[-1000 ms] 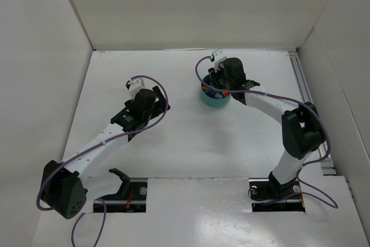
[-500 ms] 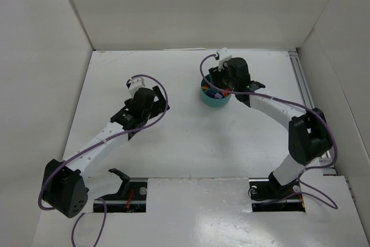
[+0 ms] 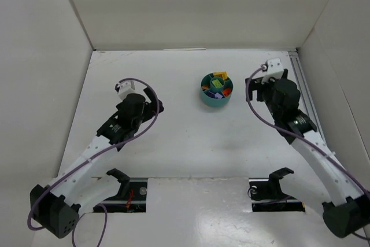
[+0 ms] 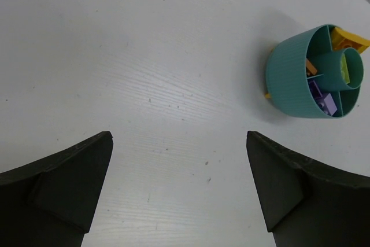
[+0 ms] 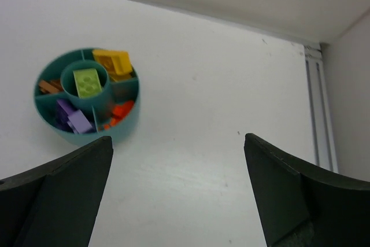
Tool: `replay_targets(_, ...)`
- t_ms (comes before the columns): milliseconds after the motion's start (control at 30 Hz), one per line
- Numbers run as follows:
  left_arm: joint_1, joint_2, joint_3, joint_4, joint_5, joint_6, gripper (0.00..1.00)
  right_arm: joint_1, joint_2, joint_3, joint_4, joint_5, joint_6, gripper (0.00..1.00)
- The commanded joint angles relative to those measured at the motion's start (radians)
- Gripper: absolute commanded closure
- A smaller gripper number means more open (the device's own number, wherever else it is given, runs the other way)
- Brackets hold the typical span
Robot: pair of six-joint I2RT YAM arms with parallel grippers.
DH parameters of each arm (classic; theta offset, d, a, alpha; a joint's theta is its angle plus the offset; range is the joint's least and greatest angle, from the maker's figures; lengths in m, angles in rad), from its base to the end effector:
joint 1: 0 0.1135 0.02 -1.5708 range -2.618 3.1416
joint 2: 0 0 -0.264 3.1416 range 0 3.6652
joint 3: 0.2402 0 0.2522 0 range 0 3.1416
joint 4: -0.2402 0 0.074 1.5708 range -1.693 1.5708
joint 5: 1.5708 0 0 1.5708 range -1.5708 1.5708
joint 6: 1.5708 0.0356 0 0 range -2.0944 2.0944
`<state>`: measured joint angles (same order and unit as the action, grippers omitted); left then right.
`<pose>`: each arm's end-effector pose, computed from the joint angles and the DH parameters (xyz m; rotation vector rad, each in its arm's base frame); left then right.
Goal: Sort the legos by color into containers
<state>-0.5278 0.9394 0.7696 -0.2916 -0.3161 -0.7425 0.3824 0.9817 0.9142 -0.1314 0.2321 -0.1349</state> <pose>0.1890 -0.0974 0.2963 -0.4172 1.9987 -0.4862 0.2148 0.0776 0.3549 -0.2872 1.7408 -0.0257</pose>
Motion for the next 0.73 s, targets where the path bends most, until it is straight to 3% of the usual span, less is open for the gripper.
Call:
replay_targets(0,0.006,-0.065,-0.029,-0.035,-0.032,-0.052,0.00,-0.014,-0.141,-0.066,-0.230,0.107,0.023,0.01)
replay_targets(300,0.006,-0.140,-0.049,-0.110,-0.021,-0.089,0.00,-0.033,-0.506,-0.216,-0.382,0.234,0.086,0.01)
replay_targets(467,0.006,-0.149,-0.058,-0.123,-0.012,-0.098,0.00,-0.033,-0.540,-0.216,-0.392,0.234,0.086,0.01)
replay_targets(700,0.006,-0.149,-0.058,-0.132,-0.012,-0.098,0.00,-0.033,-0.459,-0.206,-0.410,0.223,0.046,0.01)
